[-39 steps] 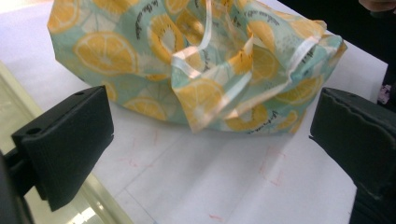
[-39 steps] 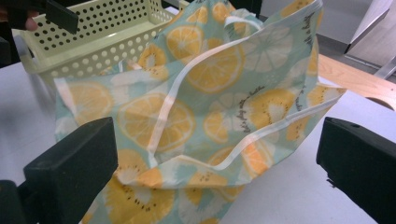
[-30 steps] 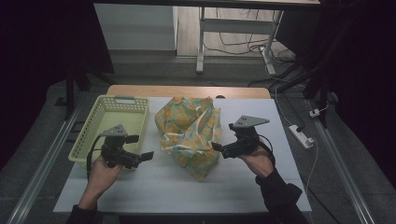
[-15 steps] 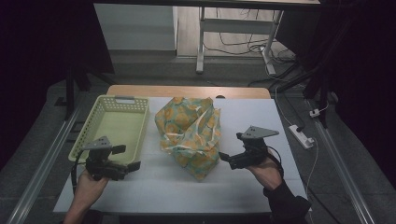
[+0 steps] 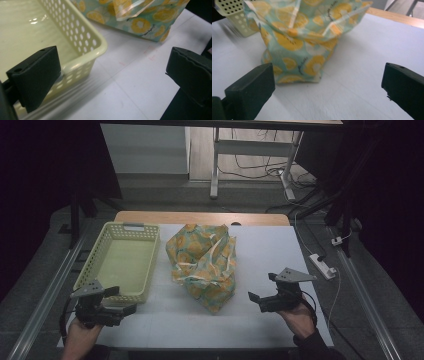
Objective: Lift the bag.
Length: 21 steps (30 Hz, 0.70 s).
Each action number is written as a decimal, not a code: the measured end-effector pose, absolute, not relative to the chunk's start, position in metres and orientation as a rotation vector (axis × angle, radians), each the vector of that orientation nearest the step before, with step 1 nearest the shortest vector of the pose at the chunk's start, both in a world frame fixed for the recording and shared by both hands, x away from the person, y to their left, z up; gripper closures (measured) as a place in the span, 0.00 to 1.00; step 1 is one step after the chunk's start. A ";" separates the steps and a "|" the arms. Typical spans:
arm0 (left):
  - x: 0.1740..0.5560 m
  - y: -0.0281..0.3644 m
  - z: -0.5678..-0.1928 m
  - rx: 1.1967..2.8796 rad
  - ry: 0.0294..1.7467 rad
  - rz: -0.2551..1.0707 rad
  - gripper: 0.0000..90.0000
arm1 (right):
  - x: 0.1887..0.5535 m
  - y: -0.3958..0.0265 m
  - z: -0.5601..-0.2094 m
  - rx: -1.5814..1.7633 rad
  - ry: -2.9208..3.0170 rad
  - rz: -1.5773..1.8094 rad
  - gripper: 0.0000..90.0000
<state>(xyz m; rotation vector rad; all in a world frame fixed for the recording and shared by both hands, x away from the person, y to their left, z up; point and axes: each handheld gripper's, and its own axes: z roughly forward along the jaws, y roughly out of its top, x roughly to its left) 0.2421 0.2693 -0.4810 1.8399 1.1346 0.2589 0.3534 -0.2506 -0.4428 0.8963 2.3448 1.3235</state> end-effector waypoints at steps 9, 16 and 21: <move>0.225 0.283 -0.489 1.821 1.181 0.283 0.00 | 0.338 -0.274 -0.455 0.960 2.308 1.292 0.00; 0.212 0.295 -0.496 1.800 1.229 0.296 0.00 | 0.326 -0.292 -0.464 1.000 2.280 1.265 0.00; 0.209 0.299 -0.504 1.805 1.262 0.290 0.00 | 0.319 -0.305 -0.474 1.051 2.275 1.232 0.00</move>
